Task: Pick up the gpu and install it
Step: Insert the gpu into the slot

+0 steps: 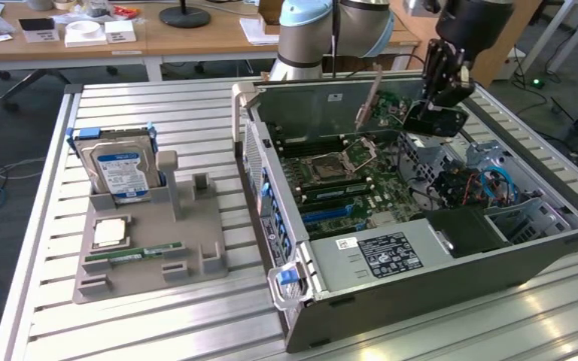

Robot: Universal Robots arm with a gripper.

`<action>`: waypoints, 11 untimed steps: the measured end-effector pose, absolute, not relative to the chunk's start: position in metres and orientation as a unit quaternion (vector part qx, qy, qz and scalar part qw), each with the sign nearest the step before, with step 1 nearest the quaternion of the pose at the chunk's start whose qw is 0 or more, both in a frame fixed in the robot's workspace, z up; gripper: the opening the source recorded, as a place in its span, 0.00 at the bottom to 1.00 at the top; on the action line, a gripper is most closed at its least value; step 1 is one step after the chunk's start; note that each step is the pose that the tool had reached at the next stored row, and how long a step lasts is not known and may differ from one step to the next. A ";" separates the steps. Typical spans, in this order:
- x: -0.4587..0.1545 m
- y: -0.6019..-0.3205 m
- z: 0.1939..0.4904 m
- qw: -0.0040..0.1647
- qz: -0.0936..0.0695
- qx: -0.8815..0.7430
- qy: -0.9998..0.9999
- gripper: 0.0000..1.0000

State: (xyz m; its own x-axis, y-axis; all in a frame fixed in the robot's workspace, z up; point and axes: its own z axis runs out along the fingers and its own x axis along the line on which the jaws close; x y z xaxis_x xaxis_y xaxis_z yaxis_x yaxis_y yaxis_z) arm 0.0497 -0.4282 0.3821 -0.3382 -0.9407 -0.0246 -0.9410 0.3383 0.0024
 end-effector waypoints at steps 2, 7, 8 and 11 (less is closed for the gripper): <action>0.050 -0.428 0.381 0.009 0.008 -0.590 0.807 0.26; 0.050 -0.428 0.379 0.009 0.009 -0.626 0.780 0.26; 0.050 -0.428 0.379 0.009 0.009 -0.633 0.774 0.26; 0.050 -0.428 0.378 0.009 0.009 -0.654 0.757 0.26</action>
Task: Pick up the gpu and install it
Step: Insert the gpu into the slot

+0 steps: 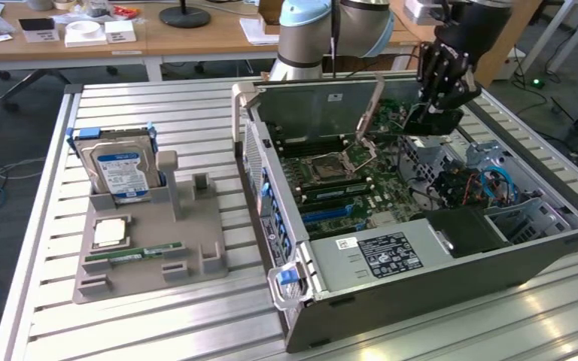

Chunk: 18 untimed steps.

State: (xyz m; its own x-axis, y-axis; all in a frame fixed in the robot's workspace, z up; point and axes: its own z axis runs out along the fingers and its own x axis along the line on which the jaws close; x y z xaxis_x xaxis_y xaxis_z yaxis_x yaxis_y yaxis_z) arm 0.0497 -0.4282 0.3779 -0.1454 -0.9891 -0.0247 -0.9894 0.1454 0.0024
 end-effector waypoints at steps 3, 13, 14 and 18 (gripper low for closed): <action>0.050 -0.428 0.378 0.008 0.009 -0.665 0.746 0.26; 0.050 -0.428 0.375 0.008 0.010 -0.699 0.715 0.26; 0.049 -0.428 0.375 0.008 0.010 -0.702 0.712 0.26; 0.049 -0.428 0.374 0.009 0.010 -0.706 0.708 0.26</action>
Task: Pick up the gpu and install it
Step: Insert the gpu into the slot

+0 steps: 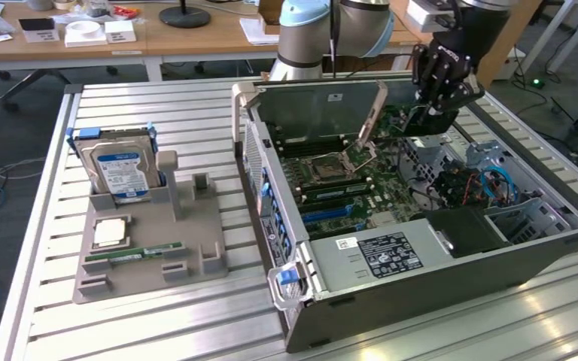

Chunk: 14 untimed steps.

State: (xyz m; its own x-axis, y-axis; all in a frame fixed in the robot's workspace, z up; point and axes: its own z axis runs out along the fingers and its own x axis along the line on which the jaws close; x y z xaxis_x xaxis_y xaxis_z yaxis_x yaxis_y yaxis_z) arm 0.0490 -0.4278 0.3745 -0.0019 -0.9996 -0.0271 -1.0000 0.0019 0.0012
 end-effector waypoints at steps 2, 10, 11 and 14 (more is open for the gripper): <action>0.048 -0.428 0.373 0.011 0.009 -0.708 0.706 0.26; 0.040 -0.428 0.363 0.017 0.003 -0.711 0.703 0.26; 0.040 -0.428 0.363 0.017 0.003 -0.711 0.703 0.26; 0.040 -0.428 0.363 0.017 0.003 -0.711 0.703 0.26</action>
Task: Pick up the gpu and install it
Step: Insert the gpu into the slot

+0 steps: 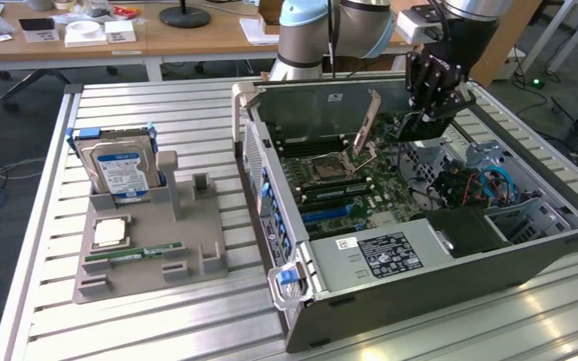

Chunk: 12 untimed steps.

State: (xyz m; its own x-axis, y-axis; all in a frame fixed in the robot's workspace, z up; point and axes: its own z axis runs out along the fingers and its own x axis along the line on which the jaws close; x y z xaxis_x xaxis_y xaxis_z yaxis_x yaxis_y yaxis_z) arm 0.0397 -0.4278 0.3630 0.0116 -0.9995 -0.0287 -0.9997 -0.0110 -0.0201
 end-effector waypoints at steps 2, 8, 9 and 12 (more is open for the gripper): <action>0.040 -0.428 0.363 0.018 0.004 -0.711 0.703 0.26; 0.038 -0.428 0.361 0.022 0.008 -0.710 0.704 0.26; 0.038 -0.428 0.360 0.023 0.008 -0.710 0.704 0.26; 0.035 -0.428 0.357 0.023 0.008 -0.709 0.704 0.26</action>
State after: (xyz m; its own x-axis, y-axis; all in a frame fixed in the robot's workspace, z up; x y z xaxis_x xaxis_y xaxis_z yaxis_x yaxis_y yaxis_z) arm 0.0352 -0.4285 0.3571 0.0076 -0.9990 -0.0433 -0.9997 -0.0067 -0.0222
